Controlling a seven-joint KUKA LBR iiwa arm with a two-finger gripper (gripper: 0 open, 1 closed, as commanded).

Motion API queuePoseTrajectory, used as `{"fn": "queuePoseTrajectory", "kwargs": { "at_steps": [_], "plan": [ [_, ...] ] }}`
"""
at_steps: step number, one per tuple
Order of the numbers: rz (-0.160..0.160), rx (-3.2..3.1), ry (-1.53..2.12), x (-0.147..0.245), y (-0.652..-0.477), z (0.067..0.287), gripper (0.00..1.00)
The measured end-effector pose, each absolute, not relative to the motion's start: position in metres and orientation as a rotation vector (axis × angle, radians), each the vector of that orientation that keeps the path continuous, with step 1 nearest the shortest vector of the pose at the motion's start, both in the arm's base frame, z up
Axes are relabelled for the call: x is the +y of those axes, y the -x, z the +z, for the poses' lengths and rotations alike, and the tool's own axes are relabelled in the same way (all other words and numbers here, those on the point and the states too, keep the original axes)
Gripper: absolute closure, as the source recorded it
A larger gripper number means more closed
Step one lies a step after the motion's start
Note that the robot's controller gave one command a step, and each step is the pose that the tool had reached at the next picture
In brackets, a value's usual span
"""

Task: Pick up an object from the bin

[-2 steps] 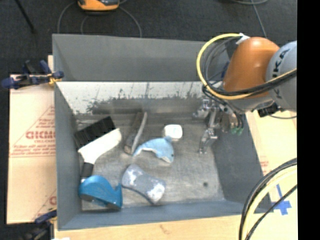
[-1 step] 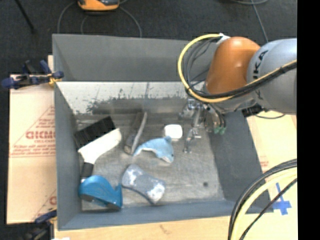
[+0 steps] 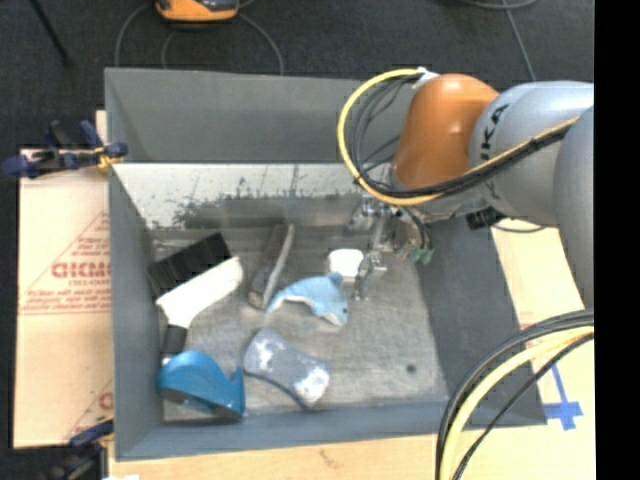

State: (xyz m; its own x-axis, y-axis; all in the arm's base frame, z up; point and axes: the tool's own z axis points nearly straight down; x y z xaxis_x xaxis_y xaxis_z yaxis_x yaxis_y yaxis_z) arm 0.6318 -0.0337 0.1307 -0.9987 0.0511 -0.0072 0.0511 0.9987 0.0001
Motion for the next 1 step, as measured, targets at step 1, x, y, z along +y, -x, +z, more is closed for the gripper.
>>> {"fn": "queuePoseTrajectory", "kwargs": {
  "at_steps": [1],
  "plan": [
    [-0.003,3.134,-0.016,-0.0303,-0.6497,0.0743,0.0]
  ]
}}
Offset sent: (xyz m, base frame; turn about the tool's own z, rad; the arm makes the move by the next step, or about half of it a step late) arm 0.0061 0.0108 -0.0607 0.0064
